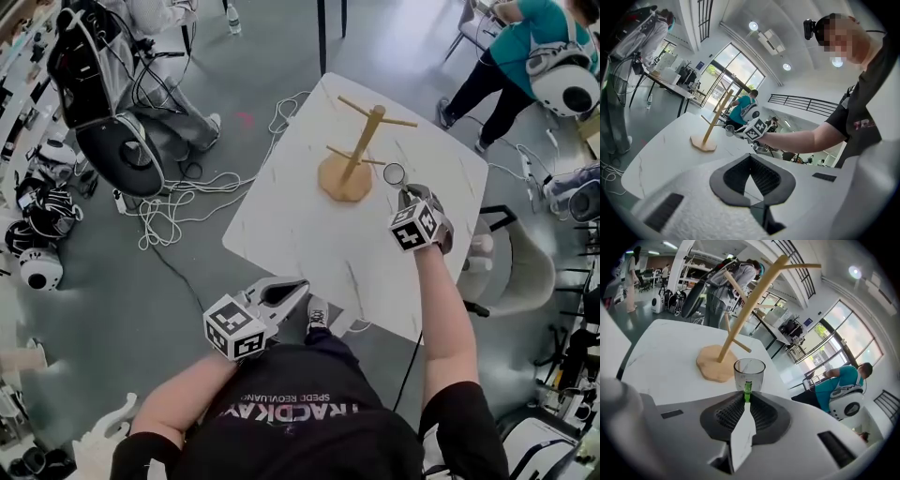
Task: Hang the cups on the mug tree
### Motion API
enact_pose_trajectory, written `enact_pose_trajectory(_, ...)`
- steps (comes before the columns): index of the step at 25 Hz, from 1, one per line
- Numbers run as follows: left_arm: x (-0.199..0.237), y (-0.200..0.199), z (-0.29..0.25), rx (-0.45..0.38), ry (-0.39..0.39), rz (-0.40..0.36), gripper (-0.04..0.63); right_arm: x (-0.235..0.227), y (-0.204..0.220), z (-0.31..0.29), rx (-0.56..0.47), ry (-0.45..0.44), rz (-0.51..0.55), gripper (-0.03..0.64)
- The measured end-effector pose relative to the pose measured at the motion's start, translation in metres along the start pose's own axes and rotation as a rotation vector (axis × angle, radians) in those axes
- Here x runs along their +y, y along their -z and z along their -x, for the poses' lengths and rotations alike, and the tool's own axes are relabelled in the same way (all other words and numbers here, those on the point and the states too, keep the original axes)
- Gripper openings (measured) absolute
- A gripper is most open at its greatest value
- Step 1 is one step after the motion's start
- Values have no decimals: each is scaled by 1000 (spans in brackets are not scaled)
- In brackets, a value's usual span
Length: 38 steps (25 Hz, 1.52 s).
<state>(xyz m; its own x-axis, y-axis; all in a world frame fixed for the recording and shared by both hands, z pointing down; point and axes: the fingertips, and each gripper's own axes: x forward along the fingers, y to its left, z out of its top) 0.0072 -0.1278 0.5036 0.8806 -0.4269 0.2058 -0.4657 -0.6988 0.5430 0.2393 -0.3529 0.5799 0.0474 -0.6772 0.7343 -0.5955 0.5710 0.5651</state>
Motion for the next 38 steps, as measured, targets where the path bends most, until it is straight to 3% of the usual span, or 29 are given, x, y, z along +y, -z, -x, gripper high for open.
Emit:
enact_pose_trajectory(5,6,-20,-5,-3,7,12,-3,-26,0,-10,98,13,121,40)
enact_pose_trajectory(20,30,-10,55,-50,33,13,-3,-1,-46,0,274,91,511,40)
enact_pose_trajectory(38,32,-12,78,-55,34,17,-3,12,-64,-3,416,131,806,40)
